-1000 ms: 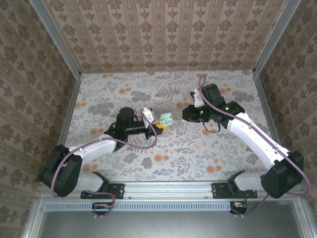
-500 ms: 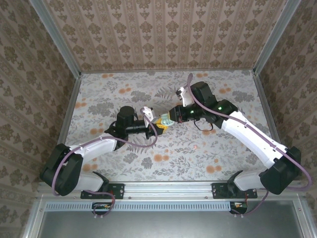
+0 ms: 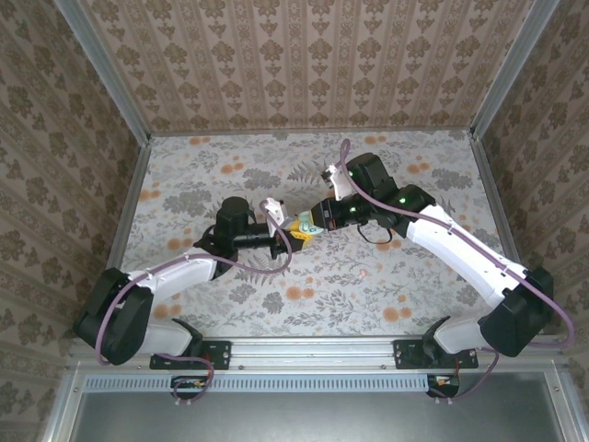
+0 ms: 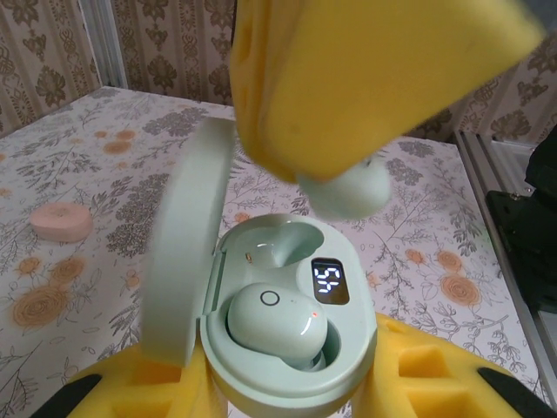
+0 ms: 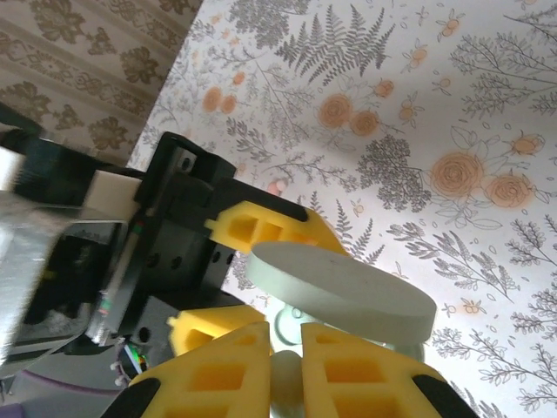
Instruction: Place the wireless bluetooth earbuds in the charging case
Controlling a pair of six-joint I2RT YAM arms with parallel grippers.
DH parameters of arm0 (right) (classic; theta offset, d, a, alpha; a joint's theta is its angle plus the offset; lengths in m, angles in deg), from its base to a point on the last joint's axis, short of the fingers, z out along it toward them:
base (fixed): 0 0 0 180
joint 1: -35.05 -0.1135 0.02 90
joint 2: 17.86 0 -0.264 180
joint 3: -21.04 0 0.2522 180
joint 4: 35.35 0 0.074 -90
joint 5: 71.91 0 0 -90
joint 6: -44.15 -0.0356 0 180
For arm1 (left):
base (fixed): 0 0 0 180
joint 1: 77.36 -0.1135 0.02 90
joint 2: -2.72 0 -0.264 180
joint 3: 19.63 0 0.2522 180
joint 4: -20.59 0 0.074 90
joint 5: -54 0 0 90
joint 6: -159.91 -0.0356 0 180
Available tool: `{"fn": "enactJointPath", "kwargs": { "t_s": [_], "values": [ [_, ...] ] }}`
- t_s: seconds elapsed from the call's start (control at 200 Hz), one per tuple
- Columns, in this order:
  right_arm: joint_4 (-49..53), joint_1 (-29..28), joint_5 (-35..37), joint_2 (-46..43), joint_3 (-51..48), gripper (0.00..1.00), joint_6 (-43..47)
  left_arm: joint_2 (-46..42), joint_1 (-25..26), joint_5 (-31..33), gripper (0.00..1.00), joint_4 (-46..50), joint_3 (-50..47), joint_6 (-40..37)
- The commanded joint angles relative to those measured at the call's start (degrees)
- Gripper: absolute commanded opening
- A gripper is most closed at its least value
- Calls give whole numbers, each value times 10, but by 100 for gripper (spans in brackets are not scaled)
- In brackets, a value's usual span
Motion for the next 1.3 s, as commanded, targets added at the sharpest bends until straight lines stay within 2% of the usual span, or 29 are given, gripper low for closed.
{"fn": "enactJointPath", "kwargs": {
  "t_s": [0.0,0.44,0.69,0.885,1.02,1.295],
  "values": [
    [-4,-3,12,15,2,13,17,-18,-5,-18,11,-23,10,12],
    [-14,-3,49,13,-17,14,28,-26,-6,-24,12,-29,9,23],
    [-7,-3,62,12,-10,29,29,-30,-6,-24,12,-23,9,22],
    [1,-3,80,3,1,35,32,-28,-5,-24,12,-19,12,19],
    [14,-3,81,2,17,37,30,-26,-5,-22,12,-15,12,14],
    [17,-2,128,-75,21,39,25,-26,-5,-20,12,-13,10,13]
  ]
}}
